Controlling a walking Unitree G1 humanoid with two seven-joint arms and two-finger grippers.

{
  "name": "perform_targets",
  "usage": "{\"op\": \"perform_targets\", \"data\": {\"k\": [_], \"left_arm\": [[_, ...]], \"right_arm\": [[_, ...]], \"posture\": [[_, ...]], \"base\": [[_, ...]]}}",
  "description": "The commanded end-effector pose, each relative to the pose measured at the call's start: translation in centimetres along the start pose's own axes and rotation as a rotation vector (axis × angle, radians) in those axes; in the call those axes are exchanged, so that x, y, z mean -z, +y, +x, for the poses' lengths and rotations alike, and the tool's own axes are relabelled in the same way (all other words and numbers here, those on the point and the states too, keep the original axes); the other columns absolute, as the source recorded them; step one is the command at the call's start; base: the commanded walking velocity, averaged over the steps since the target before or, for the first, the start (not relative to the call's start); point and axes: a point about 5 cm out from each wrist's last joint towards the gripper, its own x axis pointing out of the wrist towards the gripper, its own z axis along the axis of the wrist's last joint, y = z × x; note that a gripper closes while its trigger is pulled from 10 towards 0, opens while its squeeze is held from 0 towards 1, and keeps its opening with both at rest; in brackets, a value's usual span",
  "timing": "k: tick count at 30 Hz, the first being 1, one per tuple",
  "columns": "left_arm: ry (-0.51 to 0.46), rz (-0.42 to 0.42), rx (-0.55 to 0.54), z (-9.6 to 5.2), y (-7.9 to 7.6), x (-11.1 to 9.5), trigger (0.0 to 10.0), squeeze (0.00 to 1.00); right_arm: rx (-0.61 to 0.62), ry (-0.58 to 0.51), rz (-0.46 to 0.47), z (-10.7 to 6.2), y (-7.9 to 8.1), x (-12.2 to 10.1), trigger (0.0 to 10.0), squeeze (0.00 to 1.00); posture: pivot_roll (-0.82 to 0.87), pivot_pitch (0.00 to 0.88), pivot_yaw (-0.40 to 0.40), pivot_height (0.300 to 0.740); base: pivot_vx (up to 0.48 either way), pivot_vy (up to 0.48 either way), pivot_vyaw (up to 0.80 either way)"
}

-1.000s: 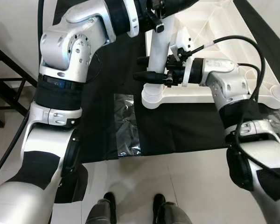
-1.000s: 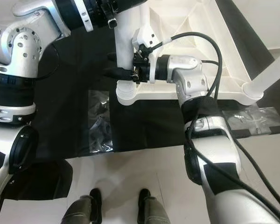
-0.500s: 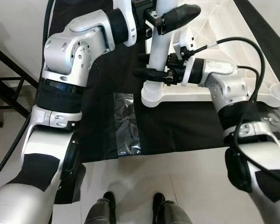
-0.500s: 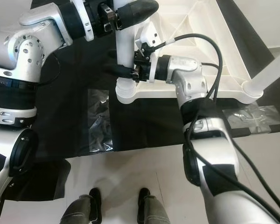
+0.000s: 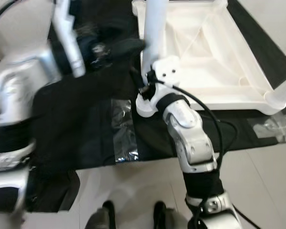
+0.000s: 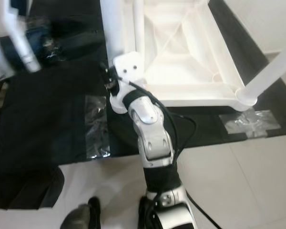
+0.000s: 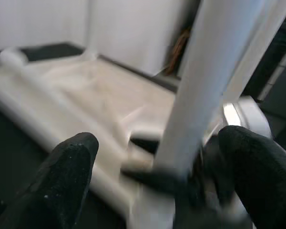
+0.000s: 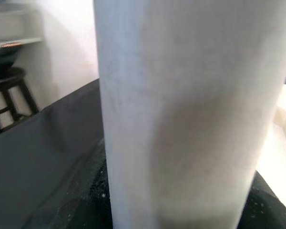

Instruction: Building children table

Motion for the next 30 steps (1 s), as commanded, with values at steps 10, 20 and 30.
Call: {"op": "perform_targets", "data": {"k": [10, 20, 30], "left_arm": [[0.052, -0.008, -0.09, -4.9, -1.3, 1.8, 10.0, 0.0], [0.057, 0.043, -0.521, -6.6, -1.0, 6.3, 10.0, 0.0], [0.113, -0.023, -0.735, -5.6, -4.1, 13.5, 10.0, 0.0]], "right_arm": [[0.036, 0.271, 0.153, -1.3, 0.1, 4.9, 10.0, 1.0], [-0.532, -0.069, 0.124, -0.4, -1.4, -1.6, 10.0, 0.0], [-0.794, -0.088, -0.057, 0.1, -3.6, -2.9, 10.0, 0.0]], "posture": [[0.11, 0.345, -0.056, 0.74], [0.11, 0.35, -0.074, 0.74], [0.11, 0.35, -0.096, 0.74]], "base": [[0.0, 0.0, 0.0], [0.0, 0.0, 0.0], [0.0, 0.0, 0.0]]}}
